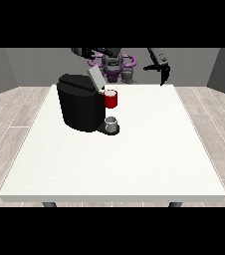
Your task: Insert the coffee pod into the coffee machine and close the lid
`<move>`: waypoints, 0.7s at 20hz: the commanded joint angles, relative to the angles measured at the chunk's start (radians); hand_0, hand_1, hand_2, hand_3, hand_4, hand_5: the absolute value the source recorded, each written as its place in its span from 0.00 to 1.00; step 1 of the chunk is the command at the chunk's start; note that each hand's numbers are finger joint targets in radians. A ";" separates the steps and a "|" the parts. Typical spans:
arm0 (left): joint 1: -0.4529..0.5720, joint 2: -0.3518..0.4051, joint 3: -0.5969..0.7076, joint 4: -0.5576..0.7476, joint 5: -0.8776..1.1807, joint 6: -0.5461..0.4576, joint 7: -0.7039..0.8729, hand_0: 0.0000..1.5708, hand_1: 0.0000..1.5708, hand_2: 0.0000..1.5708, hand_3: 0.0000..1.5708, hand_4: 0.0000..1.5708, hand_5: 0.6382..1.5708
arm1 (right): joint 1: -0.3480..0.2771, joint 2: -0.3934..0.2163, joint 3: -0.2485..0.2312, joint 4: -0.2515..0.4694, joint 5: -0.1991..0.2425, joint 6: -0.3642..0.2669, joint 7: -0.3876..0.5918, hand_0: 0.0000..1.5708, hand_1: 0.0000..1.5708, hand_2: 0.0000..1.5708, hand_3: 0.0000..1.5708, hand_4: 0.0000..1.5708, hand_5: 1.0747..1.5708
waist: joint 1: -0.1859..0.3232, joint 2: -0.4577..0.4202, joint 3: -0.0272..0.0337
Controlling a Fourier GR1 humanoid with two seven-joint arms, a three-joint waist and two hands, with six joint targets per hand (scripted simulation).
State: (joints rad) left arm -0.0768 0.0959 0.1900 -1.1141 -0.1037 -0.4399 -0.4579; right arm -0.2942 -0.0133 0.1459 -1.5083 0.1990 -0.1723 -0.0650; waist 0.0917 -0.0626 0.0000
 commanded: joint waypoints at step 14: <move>-0.007 0.020 -0.012 -0.031 0.021 0.040 -0.066 0.00 0.00 0.00 0.00 0.18 1.00 | -0.261 -0.062 -0.217 0.302 -0.068 0.022 -0.093 0.00 0.00 0.00 0.00 0.29 1.00 | 0.010 0.139 -0.0001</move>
State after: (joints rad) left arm -0.0795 0.1177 0.1826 -1.1759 -0.0655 -0.4307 -0.4801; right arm -0.5131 -0.0566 -0.0378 -1.2577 0.1591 -0.1777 -0.1352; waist 0.1152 0.0573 0.0001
